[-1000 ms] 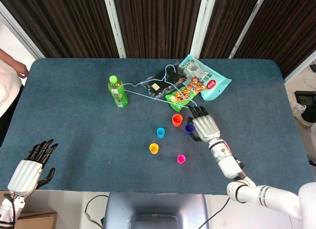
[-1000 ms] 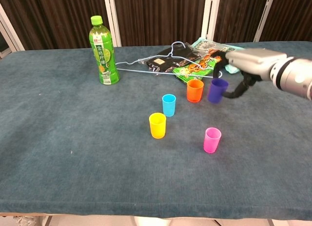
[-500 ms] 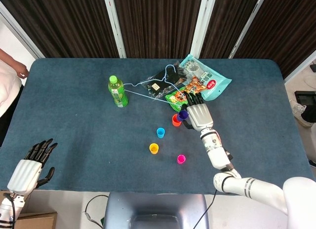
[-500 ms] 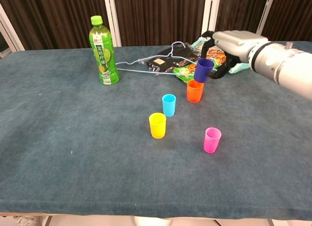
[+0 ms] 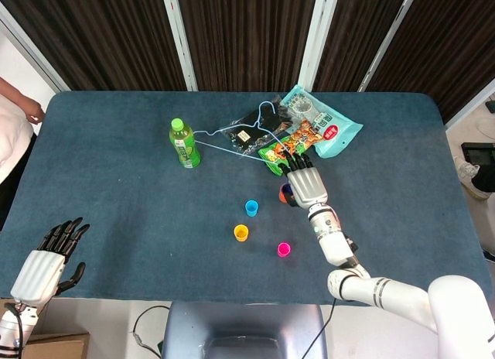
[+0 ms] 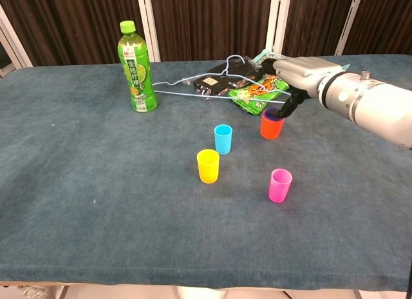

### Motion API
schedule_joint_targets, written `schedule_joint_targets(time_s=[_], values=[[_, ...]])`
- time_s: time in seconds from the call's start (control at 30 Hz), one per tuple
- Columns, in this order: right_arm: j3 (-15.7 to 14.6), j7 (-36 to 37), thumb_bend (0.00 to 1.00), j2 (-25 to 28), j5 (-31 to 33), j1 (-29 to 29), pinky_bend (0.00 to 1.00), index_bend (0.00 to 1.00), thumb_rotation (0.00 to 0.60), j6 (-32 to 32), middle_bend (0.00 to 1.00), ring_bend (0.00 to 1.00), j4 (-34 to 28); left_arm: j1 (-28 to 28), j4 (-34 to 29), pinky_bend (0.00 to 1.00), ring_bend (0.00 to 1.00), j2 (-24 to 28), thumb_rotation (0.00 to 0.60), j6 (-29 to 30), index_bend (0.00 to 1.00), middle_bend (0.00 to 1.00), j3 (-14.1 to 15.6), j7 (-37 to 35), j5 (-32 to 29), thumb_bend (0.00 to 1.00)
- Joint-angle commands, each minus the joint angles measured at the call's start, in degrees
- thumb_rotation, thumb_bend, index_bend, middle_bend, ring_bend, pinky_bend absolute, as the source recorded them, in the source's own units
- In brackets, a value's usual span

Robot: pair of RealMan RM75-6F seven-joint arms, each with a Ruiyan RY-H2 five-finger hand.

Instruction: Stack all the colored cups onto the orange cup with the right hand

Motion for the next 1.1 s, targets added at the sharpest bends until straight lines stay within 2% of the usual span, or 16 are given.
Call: schedule_joint_targets(time_s=[0.03, 0.3, 0.5, 0.8, 1.1], values=[[-0.80, 0.47, 0.49, 2.55, -1.52, -1.21, 0.00, 0.16, 0.600, 1.48, 0.00, 0.00, -4.26, 0.01, -0.02, 0.12, 0.01, 0.01, 0.600, 0.05, 0.00, 0.00, 0.07, 0.01, 0.15, 0.45], [-3.25, 1.67, 0.49, 6.73, -6.90, -3.37, 0.00, 0.18, 0.600, 4.68, 0.00, 0.00, -12.41, 0.13, -0.05, 0.12, 0.01, -0.06, 0.600, 0.51, 0.00, 0.00, 0.03, 0.04, 0.38, 0.46], [-5.40, 2.34, 0.49, 6.79, -10.43, -2.62, 0.00, 0.20, 0.600, 2.74, 0.00, 0.00, -16.21, -0.20, -0.03, 0.12, 0.01, -0.23, 0.600, -0.42, 0.00, 0.00, -0.01, 0.27, 0.01, 0.46], [-7.11, -3.84, 0.49, 2.00, -8.58, 0.79, 0.00, 0.27, 0.600, -0.90, 0.00, 0.00, -15.69, 0.02, 0.08, 0.12, 0.01, 0.13, 0.600, 0.33, 0.00, 0.00, -0.17, -0.51, 0.02, 0.46], [-8.30, -6.53, 0.49, 0.46, -6.26, 1.27, 0.00, 0.30, 0.600, -1.13, 0.00, 0.00, -15.15, 0.45, 0.05, 0.12, 0.01, 0.64, 0.600, 1.44, 0.00, 0.00, -0.03, -1.42, 0.59, 0.45]])
